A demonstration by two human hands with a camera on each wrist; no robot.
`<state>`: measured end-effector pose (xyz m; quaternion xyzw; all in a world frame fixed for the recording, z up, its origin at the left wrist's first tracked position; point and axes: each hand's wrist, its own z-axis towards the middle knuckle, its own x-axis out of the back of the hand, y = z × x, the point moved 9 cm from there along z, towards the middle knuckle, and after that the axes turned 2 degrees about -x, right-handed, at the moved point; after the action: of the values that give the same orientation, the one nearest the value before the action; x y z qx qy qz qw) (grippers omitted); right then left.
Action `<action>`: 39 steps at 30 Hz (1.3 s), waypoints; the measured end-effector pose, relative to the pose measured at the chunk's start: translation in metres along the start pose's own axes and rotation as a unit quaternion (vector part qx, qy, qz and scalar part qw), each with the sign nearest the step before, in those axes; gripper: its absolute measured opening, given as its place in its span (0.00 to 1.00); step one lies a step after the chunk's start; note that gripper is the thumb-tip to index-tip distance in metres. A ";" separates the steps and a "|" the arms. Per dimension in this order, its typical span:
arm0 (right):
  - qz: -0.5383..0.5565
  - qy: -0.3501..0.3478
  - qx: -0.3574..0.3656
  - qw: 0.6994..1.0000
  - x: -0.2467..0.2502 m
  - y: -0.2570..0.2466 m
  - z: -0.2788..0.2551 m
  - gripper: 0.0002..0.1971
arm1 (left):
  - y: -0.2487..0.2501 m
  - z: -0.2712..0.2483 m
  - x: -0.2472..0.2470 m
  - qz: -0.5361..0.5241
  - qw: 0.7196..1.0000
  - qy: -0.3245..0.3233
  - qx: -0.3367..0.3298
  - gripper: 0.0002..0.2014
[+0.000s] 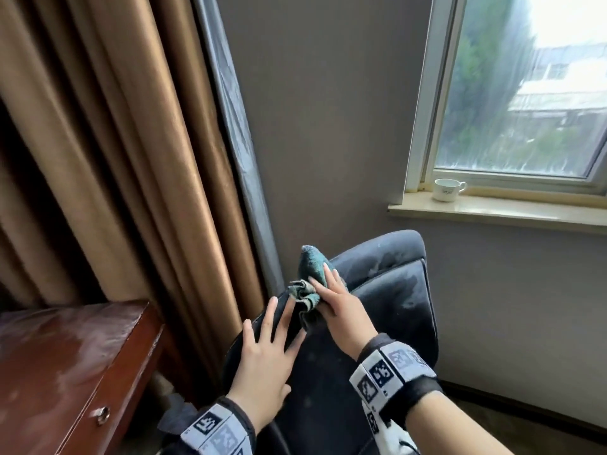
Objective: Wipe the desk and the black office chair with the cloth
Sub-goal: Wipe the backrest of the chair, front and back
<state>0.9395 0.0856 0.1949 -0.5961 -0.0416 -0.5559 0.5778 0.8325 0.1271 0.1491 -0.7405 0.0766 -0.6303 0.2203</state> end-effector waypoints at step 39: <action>-0.087 -0.349 0.039 0.932 0.011 -0.129 -0.274 0.13 | 0.130 -0.301 0.092 -0.292 0.956 0.034 -0.017 0.28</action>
<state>0.6865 -0.0798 0.2072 -0.7235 -0.3142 -0.3584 0.4994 0.5804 -0.0940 0.2093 -0.7120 -0.1247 -0.6909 0.0118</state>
